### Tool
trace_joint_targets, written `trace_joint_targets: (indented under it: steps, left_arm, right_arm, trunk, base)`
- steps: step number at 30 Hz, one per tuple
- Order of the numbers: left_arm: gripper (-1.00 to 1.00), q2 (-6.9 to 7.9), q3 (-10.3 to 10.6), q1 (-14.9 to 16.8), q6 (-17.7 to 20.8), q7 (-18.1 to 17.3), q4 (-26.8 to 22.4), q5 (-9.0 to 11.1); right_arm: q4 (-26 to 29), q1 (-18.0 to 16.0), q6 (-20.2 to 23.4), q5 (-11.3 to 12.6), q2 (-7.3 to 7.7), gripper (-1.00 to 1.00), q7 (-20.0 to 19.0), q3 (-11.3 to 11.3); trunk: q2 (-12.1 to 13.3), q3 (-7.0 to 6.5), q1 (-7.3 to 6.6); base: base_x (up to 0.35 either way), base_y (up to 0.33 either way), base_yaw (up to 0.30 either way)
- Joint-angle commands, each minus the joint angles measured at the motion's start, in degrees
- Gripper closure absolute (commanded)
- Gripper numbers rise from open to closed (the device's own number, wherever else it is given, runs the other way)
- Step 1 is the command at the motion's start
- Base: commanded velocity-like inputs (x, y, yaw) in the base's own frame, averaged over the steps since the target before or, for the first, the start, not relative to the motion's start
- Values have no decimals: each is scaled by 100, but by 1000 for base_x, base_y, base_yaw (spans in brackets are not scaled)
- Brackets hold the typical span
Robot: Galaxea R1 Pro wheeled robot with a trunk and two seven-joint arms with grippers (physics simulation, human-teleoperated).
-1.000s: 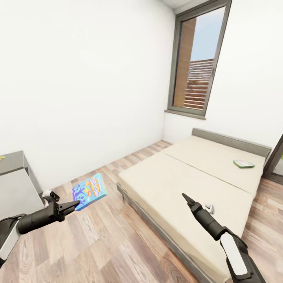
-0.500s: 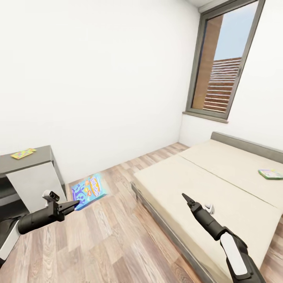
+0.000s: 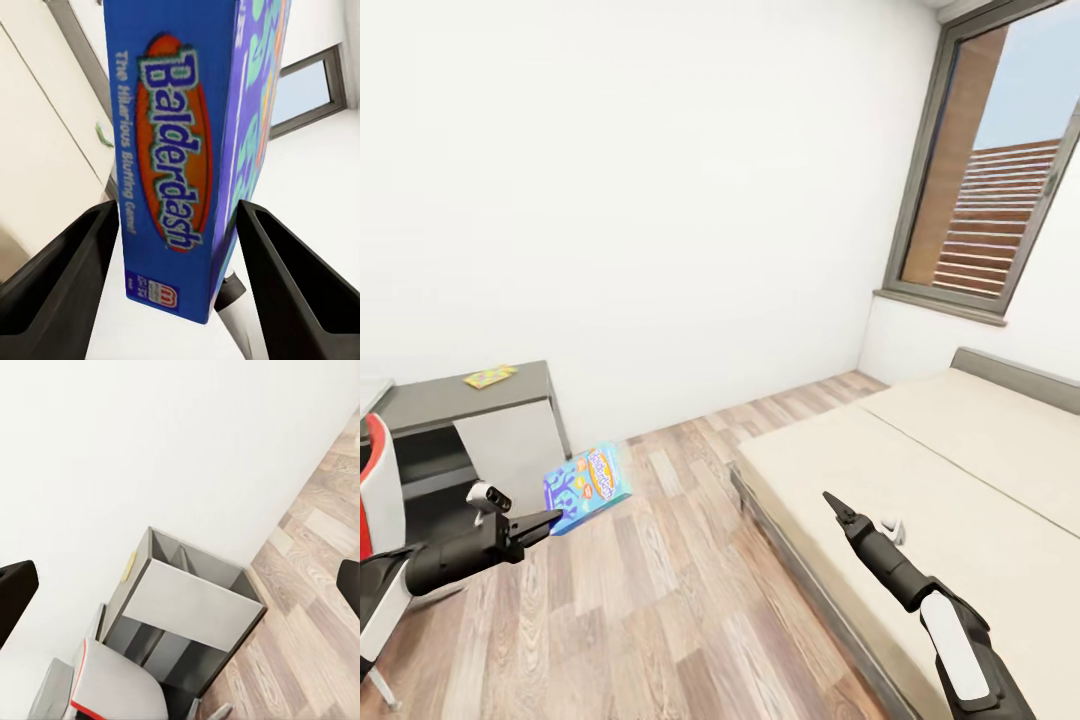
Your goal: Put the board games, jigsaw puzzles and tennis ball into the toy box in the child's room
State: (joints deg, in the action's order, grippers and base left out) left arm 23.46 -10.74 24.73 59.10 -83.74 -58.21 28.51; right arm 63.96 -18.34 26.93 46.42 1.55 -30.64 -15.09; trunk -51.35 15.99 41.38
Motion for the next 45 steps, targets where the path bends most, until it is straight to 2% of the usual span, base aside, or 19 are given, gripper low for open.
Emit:
trace_joint_targets:
  steps: [1, 22, 36, 45]
  left_arm:
    - [100, -3, 1, 6, 54, -11, 1, 14]
    - [100, -29, 52, 6, 39, -2, -21, -17]
    - [100, -23, 6, -3, 22, 1, -24, -21]
    - [100, -42, 4, -3, -3, 14, -24, -30]
  right_arm:
    - [3, -3, 49, 43, 1, -100, -4, -9]
    - [3, -3, 57, 60, 3, -100, -12, -12]
    - [-3, -3, 58, 54, 6, -100, -11, -21]
    - [27, -3, 50, 76, 3, -100, -63, -13]
  trunk:
    - [36, -11, -22]
    - [878, -388, -483]
    - [878, -388, -483]
    - [878, -388, -483]
  base:
    - [0, 0, 288]
    - [0, 0, 280]
    - [8, 0, 248]
    - [283, 0, 172]
